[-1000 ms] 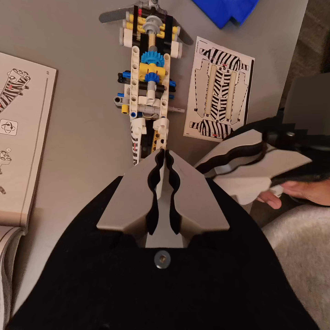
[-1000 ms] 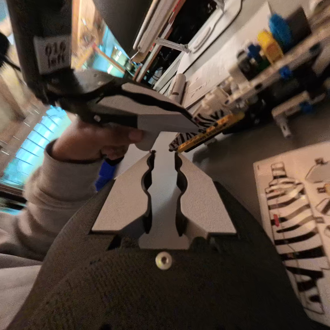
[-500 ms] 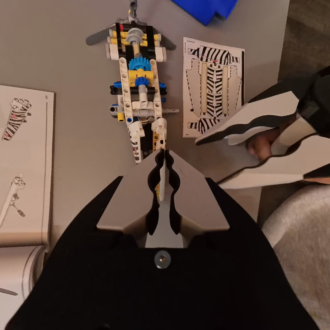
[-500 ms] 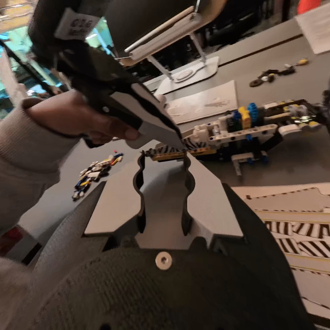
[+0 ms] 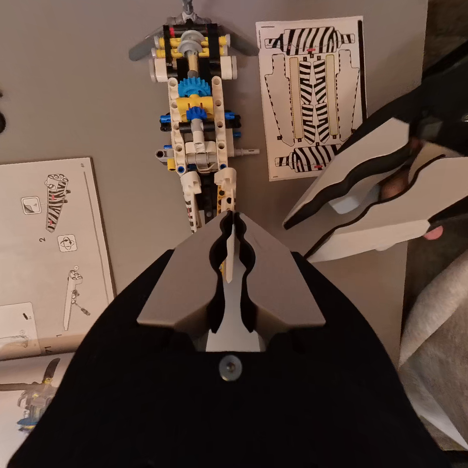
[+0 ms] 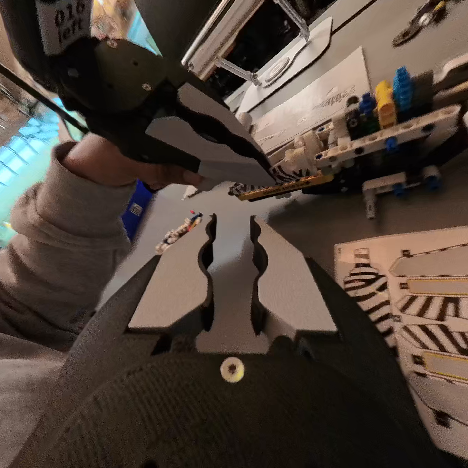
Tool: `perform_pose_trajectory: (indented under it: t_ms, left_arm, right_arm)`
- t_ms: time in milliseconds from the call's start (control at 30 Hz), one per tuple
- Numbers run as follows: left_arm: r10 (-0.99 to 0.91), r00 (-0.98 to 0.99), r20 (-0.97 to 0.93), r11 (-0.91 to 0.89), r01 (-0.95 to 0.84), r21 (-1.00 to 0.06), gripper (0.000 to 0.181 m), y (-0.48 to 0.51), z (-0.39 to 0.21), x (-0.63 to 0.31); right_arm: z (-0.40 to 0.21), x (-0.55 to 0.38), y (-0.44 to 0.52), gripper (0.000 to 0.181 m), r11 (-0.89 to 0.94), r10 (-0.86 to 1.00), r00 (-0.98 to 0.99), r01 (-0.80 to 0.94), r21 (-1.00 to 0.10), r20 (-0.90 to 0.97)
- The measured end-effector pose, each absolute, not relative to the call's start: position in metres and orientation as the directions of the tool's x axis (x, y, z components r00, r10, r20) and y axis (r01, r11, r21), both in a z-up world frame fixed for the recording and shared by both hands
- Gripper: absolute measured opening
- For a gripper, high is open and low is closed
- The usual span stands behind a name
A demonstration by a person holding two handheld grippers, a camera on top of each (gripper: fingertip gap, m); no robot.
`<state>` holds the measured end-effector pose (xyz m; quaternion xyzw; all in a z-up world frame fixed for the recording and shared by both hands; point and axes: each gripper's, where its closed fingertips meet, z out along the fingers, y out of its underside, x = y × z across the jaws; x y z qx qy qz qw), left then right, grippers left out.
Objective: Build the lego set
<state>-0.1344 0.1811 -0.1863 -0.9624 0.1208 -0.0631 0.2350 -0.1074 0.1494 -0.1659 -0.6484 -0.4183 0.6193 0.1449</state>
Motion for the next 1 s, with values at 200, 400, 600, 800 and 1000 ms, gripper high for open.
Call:
perform_pose_trajectory:
  t_ms: [200,400,600,800,1000]
  left_arm:
    - [-0.222,0.963,0.150,-0.853,-0.117,-0.509,0.000,0.182,-0.185,-0.136]
    - [-0.200,0.940,0.276,-0.817,-0.005,-0.576,0.000,0.183,-0.175,-0.132]
    - [-0.179,0.928,0.327,-0.751,0.087,-0.655,0.000,0.182,-0.158,-0.132]
    - [-0.146,0.928,0.343,-0.689,0.153,-0.708,0.000,0.161,-0.145,-0.135]
    - [-0.121,0.920,0.372,-0.590,0.235,-0.773,0.000,0.141,-0.133,-0.127]
  right_arm:
    - [-0.163,-0.109,0.164,0.047,-0.570,0.784,-0.067,0.319,-0.758,-0.617]
    - [-0.139,-0.092,0.204,0.080,-0.176,0.984,0.064,0.152,-0.973,-0.168]
    - [-0.117,-0.086,0.208,0.062,0.098,0.992,-0.079,0.037,-0.994,0.095]
    - [-0.130,-0.091,0.220,0.102,0.552,0.809,-0.356,0.184,-0.813,0.468]
    - [-0.118,-0.125,0.206,0.069,0.844,0.365,-0.523,-0.163,-0.510,0.770]
